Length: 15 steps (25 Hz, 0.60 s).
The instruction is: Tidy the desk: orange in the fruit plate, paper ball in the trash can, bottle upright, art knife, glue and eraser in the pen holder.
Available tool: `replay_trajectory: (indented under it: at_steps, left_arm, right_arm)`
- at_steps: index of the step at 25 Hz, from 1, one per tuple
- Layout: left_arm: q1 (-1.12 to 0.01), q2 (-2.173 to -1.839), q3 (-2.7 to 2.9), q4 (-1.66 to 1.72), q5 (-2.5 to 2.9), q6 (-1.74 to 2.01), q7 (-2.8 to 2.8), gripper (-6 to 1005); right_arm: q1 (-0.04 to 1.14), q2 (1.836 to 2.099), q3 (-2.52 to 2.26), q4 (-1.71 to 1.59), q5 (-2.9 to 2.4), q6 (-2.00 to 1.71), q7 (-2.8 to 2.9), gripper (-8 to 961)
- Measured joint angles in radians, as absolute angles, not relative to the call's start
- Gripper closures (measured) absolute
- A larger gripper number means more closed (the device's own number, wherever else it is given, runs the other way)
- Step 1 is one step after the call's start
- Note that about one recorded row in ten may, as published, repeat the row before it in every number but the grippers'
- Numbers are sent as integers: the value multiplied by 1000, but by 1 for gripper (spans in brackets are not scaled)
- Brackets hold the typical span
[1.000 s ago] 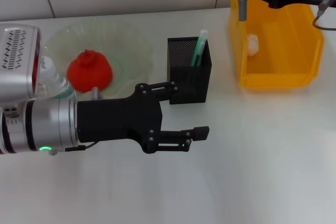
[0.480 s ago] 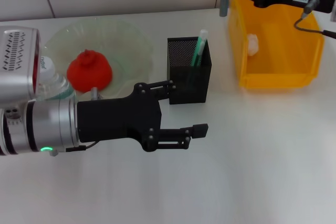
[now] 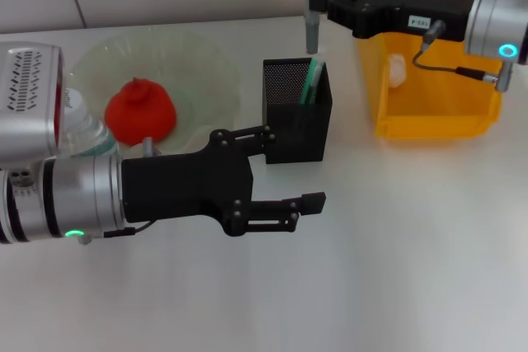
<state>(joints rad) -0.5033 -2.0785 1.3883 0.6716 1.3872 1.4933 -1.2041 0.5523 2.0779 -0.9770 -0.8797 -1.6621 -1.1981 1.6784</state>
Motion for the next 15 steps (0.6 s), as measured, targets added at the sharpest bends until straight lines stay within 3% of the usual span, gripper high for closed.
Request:
replay_trajectory:
  at_steps: [15]
  left_arm:
    - [-508, -2079, 1390, 672, 1378, 1485, -1204, 208]
  right_arm:
    - [603, 2080, -989, -718, -1667, -1127, 1583, 851]
